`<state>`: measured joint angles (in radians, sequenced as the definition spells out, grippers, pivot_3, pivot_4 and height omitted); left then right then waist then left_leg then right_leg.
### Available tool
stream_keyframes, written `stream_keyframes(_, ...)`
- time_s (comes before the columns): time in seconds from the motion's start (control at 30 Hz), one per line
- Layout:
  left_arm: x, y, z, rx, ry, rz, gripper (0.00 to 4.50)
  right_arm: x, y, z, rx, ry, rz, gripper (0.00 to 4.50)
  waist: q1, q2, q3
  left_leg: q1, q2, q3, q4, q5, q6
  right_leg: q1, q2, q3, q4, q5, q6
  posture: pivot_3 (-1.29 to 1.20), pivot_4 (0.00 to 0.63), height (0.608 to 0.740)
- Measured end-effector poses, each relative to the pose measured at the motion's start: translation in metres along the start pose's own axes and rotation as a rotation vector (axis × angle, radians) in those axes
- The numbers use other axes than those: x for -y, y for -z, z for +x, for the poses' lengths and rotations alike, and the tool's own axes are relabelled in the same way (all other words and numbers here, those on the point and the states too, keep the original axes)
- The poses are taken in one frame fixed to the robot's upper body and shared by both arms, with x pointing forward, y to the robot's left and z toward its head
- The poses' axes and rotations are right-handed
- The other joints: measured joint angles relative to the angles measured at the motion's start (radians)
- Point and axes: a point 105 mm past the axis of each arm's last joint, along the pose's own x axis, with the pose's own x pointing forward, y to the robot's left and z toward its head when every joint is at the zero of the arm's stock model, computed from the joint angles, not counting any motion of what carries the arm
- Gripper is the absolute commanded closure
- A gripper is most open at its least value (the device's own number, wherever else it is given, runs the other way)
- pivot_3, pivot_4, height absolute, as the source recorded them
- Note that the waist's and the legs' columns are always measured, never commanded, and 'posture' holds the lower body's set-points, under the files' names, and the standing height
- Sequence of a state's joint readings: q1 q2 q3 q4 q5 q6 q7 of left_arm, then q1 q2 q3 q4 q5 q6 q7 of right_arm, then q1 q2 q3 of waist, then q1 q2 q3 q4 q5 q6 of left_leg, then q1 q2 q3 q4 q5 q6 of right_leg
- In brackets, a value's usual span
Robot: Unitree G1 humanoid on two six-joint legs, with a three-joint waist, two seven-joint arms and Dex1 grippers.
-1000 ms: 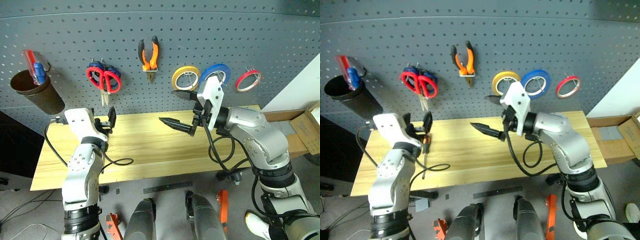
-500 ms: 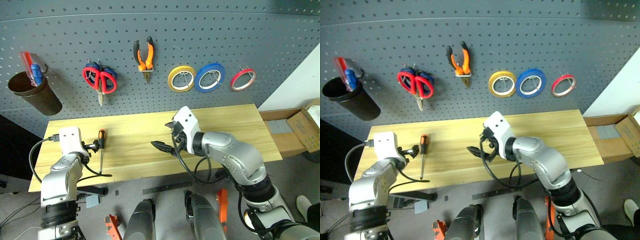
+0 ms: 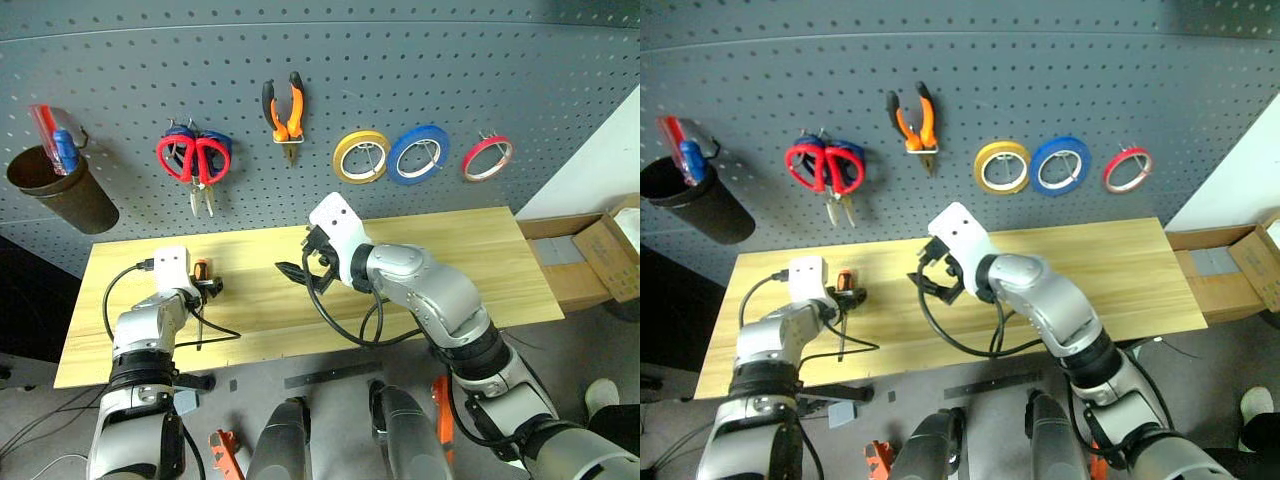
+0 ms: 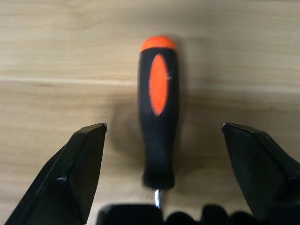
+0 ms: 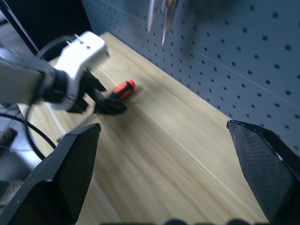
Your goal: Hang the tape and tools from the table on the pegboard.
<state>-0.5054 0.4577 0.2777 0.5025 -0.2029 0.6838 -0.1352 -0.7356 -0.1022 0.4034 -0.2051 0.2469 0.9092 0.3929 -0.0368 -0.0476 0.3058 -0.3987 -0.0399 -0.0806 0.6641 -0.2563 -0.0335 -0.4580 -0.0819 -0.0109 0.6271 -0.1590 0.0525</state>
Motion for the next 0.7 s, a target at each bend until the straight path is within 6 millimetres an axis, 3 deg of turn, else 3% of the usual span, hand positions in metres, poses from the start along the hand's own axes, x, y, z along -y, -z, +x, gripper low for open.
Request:
stream_keyframes(0.23, -0.010, -0.004, 0.000, 0.029, -0.036, 0.008, 3.60, 0.000, 0.001, 0.000, -0.008, -0.017, -0.003, 0.00, -0.007, 0.000, 0.000, 0.000, 0.000, -0.001, 0.000, 0.000, 0.000, 0.000, 0.000, 0.000, 0.000, 0.000, 0.000, -0.06, 0.321, 0.740)
stream_keyframes(0.5, -0.020, 0.001, -0.014, 0.098, -0.018, -0.040, 3.63, 0.002, 0.002, -0.005, -0.026, -0.048, -0.018, 0.00, -0.018, 0.000, 0.000, 0.000, 0.002, -0.002, -0.001, 0.000, 0.000, -0.001, -0.001, 0.000, -0.001, 0.000, 0.000, -0.06, 0.296, 0.740)
stream_keyframes(0.7, -0.012, -0.008, -0.052, 0.249, 0.061, -0.010, 3.63, 0.002, -0.028, -0.020, 0.156, -0.113, -0.154, 0.00, -0.018, 0.000, 0.000, -0.001, 0.002, -0.002, -0.002, 0.000, 0.000, 0.000, -0.003, 0.000, -0.003, 0.000, 0.000, -0.03, 0.262, 0.740)
